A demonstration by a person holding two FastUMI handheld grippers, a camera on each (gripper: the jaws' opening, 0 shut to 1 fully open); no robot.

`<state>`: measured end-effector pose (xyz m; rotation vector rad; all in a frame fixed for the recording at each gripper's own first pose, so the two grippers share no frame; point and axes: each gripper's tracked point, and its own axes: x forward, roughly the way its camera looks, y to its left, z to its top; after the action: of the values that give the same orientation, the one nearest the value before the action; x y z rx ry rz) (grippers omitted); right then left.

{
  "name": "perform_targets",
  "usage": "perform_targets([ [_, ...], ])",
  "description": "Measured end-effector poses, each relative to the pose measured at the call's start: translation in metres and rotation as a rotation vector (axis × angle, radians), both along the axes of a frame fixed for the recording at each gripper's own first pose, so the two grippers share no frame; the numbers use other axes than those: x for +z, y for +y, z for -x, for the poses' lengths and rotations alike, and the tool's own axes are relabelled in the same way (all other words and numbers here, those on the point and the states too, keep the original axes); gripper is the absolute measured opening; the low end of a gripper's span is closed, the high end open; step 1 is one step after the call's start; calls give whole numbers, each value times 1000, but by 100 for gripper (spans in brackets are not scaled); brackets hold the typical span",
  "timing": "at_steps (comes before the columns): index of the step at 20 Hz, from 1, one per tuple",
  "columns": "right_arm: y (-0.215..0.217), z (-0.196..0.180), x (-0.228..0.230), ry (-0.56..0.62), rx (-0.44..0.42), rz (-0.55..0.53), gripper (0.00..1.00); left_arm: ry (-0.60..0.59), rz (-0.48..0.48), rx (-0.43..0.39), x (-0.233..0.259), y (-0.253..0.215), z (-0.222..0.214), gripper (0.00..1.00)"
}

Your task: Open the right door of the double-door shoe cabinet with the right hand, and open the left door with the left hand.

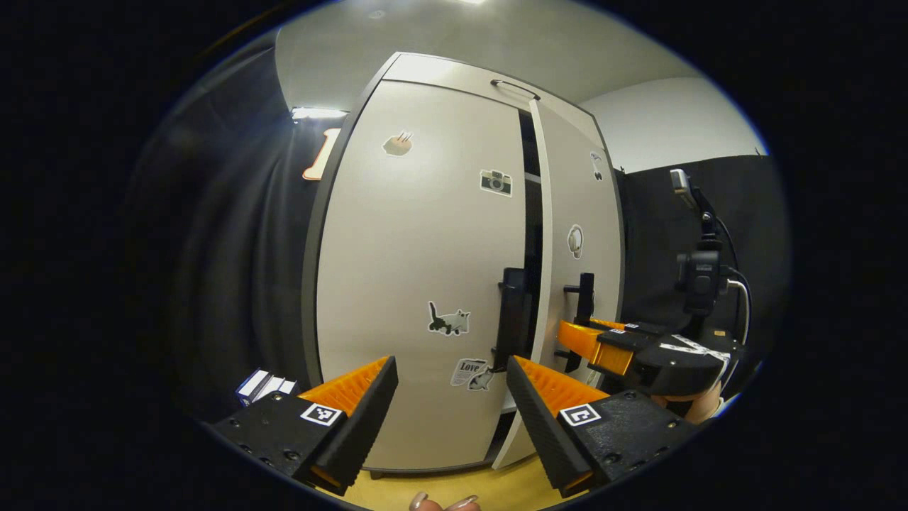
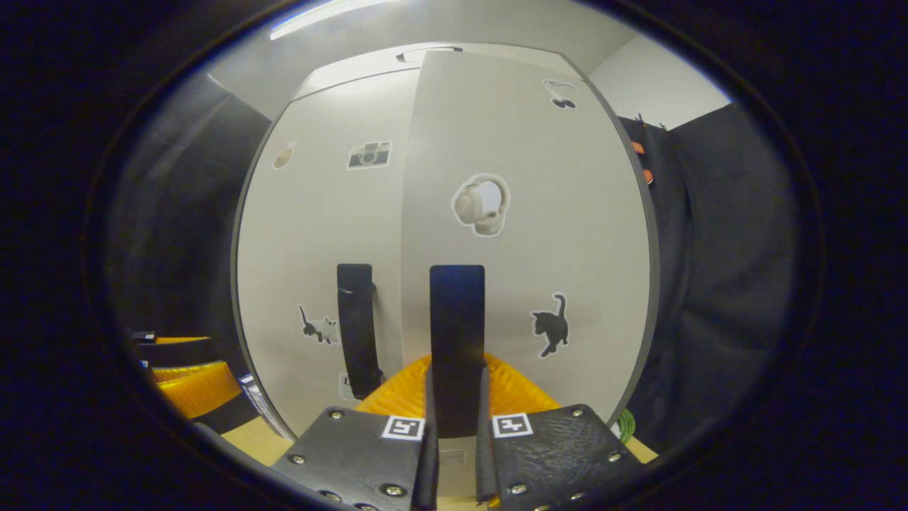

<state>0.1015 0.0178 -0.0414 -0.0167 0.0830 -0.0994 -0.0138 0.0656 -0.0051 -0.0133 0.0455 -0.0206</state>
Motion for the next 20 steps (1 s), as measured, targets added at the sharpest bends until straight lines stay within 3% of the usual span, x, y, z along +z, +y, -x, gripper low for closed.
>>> perform_targets([
  [12,-16,44,13,24,213,-43,20,-19,-18,94,10,-86,31,96],
  [19,-45,72,18,21,260,-51,21,-26,-7,114,6,-148,38,96],
  [20,-52,76,19,19,256,-42,24,-22,-7,109,4,-157,40,96],
])
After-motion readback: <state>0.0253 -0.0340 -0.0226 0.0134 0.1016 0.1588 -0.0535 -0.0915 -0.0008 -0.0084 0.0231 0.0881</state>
